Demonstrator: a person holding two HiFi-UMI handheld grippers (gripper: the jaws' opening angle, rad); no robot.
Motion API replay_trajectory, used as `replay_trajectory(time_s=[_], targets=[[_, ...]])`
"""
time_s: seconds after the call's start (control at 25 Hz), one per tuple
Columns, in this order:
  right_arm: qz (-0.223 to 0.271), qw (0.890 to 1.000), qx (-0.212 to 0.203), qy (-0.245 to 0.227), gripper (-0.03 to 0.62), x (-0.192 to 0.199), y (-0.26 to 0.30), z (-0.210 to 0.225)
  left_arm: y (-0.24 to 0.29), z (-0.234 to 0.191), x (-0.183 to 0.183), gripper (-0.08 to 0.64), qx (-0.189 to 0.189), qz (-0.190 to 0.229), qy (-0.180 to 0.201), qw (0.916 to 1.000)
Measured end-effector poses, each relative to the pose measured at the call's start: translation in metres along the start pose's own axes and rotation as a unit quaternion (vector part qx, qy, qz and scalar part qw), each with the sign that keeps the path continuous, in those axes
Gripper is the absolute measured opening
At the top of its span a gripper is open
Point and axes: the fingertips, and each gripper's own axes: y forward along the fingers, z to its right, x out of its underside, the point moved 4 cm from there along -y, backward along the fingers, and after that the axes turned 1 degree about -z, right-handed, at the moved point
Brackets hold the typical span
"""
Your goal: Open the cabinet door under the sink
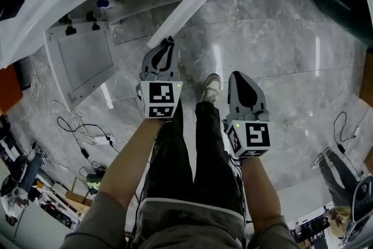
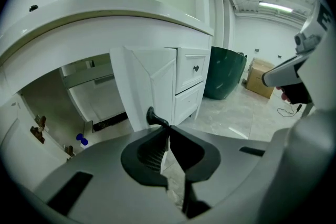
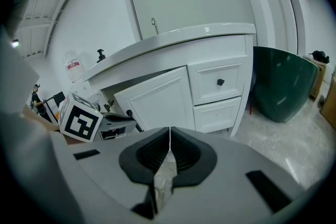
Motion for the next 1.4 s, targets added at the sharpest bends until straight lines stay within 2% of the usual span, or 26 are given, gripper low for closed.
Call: replay_trajectory(time_s=[0.28, 0.6, 0.68, 0.84, 1.0, 1.12, 1.24, 1.4], targets=[[-0.005, 1.000, 0.019, 0.024, 0.029, 0.018, -0.018, 0.020, -0.004, 0.046, 0.004, 0.032, -0.030, -0.012, -0.029, 0.9991], [-0.008, 0.997, 0.056, 0.046, 0.029, 0.035, -0.033, 0.060, -0.001, 0.093, -0.004, 0.034, -0.095, -0.020, -0.104, 0.9898], [-0.009, 0.996, 0.066, 0.053, 0.029, 0.038, -0.036, 0.069, 0.000, 0.106, -0.005, 0.038, -0.090, -0.017, -0.112, 0.9894], [-0.009, 0.995, 0.081, 0.065, 0.029, 0.042, -0.043, 0.085, 0.004, 0.123, -0.011, 0.100, -0.088, -0.026, -0.131, 0.9872], [-0.010, 0.993, 0.091, 0.079, 0.029, 0.044, -0.051, 0.099, 0.002, 0.145, -0.019, 0.106, -0.091, -0.030, -0.129, 0.9869], [-0.008, 0.991, 0.100, 0.084, 0.029, 0.044, -0.055, 0.107, 0.000, 0.172, -0.030, 0.104, -0.057, -0.019, -0.125, 0.9904], [-0.006, 0.990, 0.107, 0.090, 0.029, 0.046, -0.057, 0.113, 0.003, 0.197, -0.036, 0.090, -0.019, -0.009, -0.094, 0.9953], [-0.003, 0.988, 0.119, 0.098, 0.029, 0.049, -0.064, 0.127, 0.009, 0.210, -0.042, 0.089, 0.001, -0.001, -0.075, 0.9972]])
